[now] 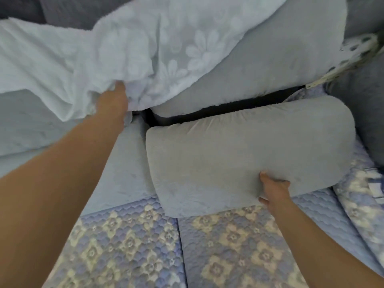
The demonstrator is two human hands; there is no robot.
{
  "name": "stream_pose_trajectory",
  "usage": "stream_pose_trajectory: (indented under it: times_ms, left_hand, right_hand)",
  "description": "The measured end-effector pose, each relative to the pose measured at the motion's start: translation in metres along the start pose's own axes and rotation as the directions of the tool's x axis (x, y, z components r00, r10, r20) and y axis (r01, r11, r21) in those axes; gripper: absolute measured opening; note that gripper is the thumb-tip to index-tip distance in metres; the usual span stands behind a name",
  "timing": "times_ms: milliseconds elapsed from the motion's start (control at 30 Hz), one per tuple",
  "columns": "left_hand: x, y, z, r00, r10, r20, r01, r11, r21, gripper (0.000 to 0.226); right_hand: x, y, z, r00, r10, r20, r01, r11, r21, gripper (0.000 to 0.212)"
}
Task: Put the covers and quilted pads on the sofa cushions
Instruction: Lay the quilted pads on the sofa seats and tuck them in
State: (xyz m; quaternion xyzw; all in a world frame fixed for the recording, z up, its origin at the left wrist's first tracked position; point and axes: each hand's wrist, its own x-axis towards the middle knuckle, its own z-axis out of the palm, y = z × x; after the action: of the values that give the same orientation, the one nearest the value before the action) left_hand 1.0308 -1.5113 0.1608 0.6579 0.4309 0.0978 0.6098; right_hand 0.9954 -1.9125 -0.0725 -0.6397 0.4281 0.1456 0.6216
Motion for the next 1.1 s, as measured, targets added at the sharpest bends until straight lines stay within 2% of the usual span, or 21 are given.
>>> stream_pose_trajectory:
  times_ms: [33, 100, 167, 233, 333, 367, 400, 467, 567, 633, 700, 767, 800, 833, 867, 900, 967, 1033, 1100]
  left_hand:
    - [-0.001, -0.004, -0.001, 0.995, -0.078, 0.055, 0.079, 0.997, -0.022, 0.045]
    - [-0.004, -0.013, -0.004, 0.974, -0.175, 0.145, 0.181, 0.983, -0.024, 0.054]
    - [-0.001, -0.024, -0.003, 0.97, -0.16, 0.186, 0.171, 0.984, -0.047, 0.062]
    - [-0.001, -0.028, 0.005, 0.98, -0.081, 0.181, 0.101, 0.99, -0.1, 0.056]
    - [0.005, -0.031, 0.019, 0.983, -0.031, 0.183, 0.043, 0.997, -0.064, 0.042]
    - [0.009, -0.033, 0.022, 0.983, -0.021, 0.184, 0.037, 0.996, -0.085, 0.043]
    - [0.014, -0.034, 0.025, 0.983, -0.012, 0.182, 0.031, 0.995, -0.099, 0.043]
    - [0.023, -0.035, 0.032, 0.984, 0.0, 0.177, 0.022, 0.992, -0.122, 0.044]
    - [0.036, -0.04, 0.043, 0.99, 0.057, 0.128, -0.041, 0.991, -0.128, 0.039]
    - [0.041, -0.056, 0.049, 0.992, 0.125, 0.013, -0.122, 0.984, -0.13, 0.039]
    - [0.04, -0.092, 0.049, 0.965, 0.159, -0.21, -0.164, 0.986, -0.009, 0.042]
    - [0.015, -0.144, 0.046, 0.926, 0.034, -0.376, 0.035, 0.984, 0.173, 0.051]
    - [-0.005, -0.173, 0.049, 0.916, -0.084, -0.392, 0.162, 0.972, 0.171, 0.055]
    - [-0.032, -0.196, 0.056, 0.926, -0.2, -0.321, 0.247, 0.963, 0.112, 0.061]
    - [-0.052, -0.212, 0.067, 0.933, -0.275, -0.234, 0.297, 0.953, 0.061, 0.067]
    - [-0.063, -0.222, 0.082, 0.944, -0.285, -0.168, 0.303, 0.949, 0.089, 0.074]
    - [-0.046, -0.224, 0.109, 0.966, -0.168, -0.196, 0.221, 0.93, 0.293, 0.082]
    - [-0.003, -0.214, 0.127, 0.97, -0.092, -0.224, 0.176, 0.904, 0.391, 0.08]
    - [0.033, -0.215, 0.136, 0.975, -0.024, -0.222, 0.123, 0.886, 0.446, 0.084]
  right_hand:
    - [0.003, -0.003, -0.006, 1.0, 0.007, 0.009, -0.008, 0.999, 0.051, 0.086]
    - [0.004, -0.004, -0.021, 0.996, 0.051, 0.071, -0.067, 0.966, 0.248, 0.078]
    - [-0.003, 0.006, -0.031, 0.987, 0.104, 0.12, -0.139, 0.932, 0.335, 0.072]
    - [-0.015, 0.027, -0.025, 0.971, 0.141, 0.195, -0.199, 0.924, 0.325, 0.076]
    - [-0.025, 0.028, 0.01, 0.955, 0.031, 0.296, -0.147, 0.914, 0.378, 0.076]
    - [-0.022, 0.016, 0.025, 0.948, -0.013, 0.317, -0.112, 0.921, 0.373, 0.08]
    - [-0.014, 0.005, 0.039, 0.943, -0.056, 0.328, -0.075, 0.925, 0.372, 0.096]
    - [0.022, -0.007, 0.064, 0.963, -0.05, 0.264, -0.056, 0.923, 0.381, 0.13]
    - [0.069, 0.005, 0.088, 0.965, -0.108, 0.241, -0.006, 0.903, 0.43, 0.134]
    - [0.065, 0.01, 0.087, 0.966, -0.081, 0.245, -0.029, 0.909, 0.415, 0.127]
    - [0.047, 0.012, 0.08, 0.983, -0.068, 0.168, -0.002, 0.922, 0.386, 0.102]
    - [0.031, 0.018, 0.072, 0.989, -0.133, 0.065, 0.11, 0.955, 0.276, 0.091]
    - [0.023, 0.02, 0.068, 0.981, -0.182, 0.059, 0.165, 0.961, 0.222, 0.099]
    - [0.016, 0.022, 0.065, 0.973, -0.215, 0.077, 0.2, 0.964, 0.174, 0.11]
    - [0.013, 0.024, 0.066, 0.967, -0.222, 0.125, 0.202, 0.968, 0.15, 0.116]
    - [0.011, 0.022, 0.07, 0.963, -0.199, 0.181, 0.169, 0.972, 0.165, 0.117]
    - [0.017, 0.011, 0.094, 0.969, -0.111, 0.222, 0.069, 0.98, 0.187, 0.123]
    - [0.03, -0.006, 0.129, 0.968, -0.078, 0.24, 0.047, 0.99, 0.132, 0.139]
    - [0.047, -0.018, 0.147, 0.938, -0.089, 0.335, 0.056, 0.993, 0.106, 0.145]
